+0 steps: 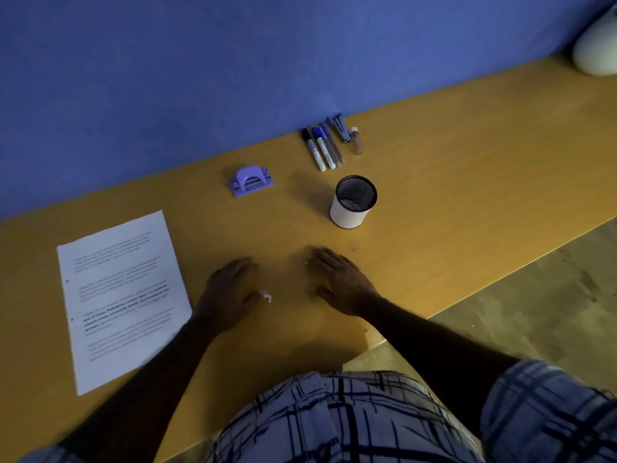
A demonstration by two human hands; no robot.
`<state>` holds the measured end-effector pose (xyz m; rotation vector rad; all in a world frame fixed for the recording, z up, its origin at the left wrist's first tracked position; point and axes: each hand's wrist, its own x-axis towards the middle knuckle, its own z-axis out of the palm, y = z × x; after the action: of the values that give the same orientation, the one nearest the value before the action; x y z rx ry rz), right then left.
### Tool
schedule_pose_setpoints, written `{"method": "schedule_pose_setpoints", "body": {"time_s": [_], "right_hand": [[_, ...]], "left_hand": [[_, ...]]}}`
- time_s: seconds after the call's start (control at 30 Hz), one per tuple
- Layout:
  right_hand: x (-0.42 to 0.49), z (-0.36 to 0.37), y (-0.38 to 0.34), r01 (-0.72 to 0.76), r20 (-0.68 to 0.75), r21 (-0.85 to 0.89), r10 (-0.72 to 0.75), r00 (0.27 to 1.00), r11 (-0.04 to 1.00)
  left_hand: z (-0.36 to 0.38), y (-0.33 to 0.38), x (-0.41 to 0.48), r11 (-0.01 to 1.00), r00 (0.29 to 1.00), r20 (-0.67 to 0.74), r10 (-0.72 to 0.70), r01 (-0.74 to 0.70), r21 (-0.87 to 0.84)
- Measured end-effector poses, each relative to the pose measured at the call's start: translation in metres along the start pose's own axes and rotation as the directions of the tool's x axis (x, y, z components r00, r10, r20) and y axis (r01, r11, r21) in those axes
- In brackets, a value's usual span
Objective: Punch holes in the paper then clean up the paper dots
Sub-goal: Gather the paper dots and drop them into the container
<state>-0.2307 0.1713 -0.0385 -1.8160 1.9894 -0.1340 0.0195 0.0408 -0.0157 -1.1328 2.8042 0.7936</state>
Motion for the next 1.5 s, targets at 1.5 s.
{"method": "schedule_pose_setpoints", "body": {"time_s": [1.5], "right_hand": [[0.038, -0.128, 0.038, -0.161, -0.406, 0.765, 0.661, 0.631, 0.623]], "left_hand": [[0.011, 0.037, 0.041, 0.994, 0.988, -0.121, 0.091, -0.084, 0.063]]}}
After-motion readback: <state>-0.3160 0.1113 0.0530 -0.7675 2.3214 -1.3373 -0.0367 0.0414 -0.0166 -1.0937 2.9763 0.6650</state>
